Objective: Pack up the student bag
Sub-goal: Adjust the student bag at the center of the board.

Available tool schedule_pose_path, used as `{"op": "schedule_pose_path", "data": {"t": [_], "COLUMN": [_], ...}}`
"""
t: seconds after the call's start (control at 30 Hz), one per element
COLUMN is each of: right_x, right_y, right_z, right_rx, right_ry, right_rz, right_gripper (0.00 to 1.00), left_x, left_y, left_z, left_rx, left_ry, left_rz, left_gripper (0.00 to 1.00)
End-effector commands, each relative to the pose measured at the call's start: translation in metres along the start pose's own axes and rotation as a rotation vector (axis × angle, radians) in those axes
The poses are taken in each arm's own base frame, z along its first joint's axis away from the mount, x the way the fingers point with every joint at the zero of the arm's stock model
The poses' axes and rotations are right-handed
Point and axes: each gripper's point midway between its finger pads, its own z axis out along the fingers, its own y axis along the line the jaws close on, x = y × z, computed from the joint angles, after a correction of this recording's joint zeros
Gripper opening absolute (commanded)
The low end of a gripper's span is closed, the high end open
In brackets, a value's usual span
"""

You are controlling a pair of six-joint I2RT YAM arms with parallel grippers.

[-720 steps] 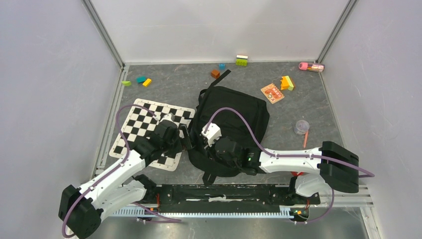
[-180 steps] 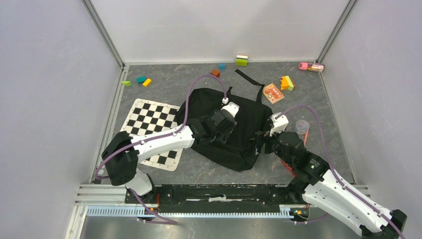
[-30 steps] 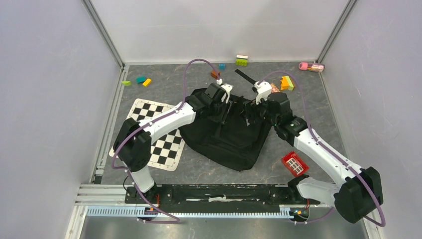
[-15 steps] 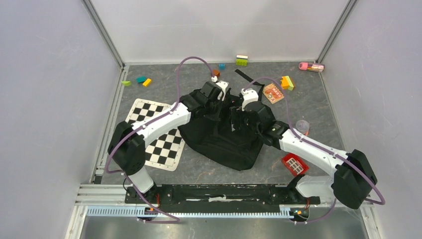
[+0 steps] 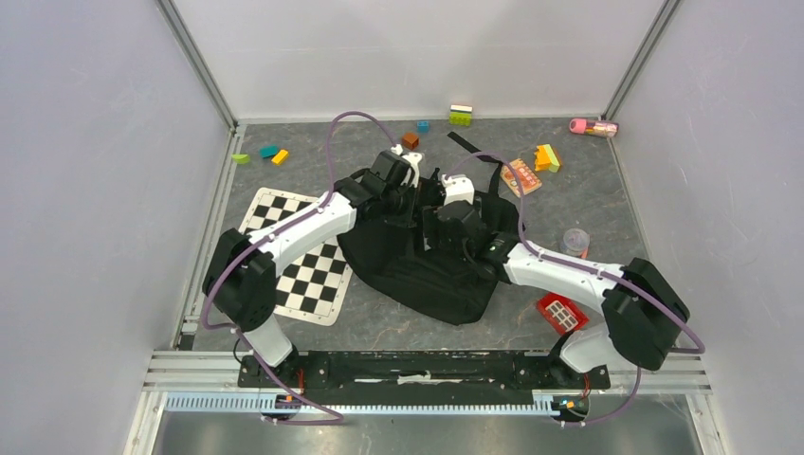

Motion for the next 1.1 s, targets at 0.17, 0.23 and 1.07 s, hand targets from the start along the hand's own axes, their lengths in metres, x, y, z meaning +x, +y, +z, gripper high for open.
{"op": "schedule_pose_path", "data": {"t": [0.17, 0.23, 1.07], "right_x": [-0.007, 0.001, -0.085], "right_y": [0.025, 0.02, -0.002], "right_z": [0.011, 0.014, -0.057], "right_rx": [0.017, 0.05, 0.006], "right_ry": [-0.04, -0.025, -0.325], "right_rz": [-0.006, -0.031, 0.13], "right_gripper": [0.89, 0.9, 0.0], "left_x": [-0.014, -0.015, 0.015], "left_y": [-0.007, -0.007, -0.057], "left_z": [-0.008, -0.009, 0.006], "left_rx": [0.081, 0.082, 0.276], "left_ry": [-0.041, -0.046, 0.064], "left_rz": [-0.095, -0.099, -0.077], "left_gripper": [0.02, 0.02, 0.31]}}
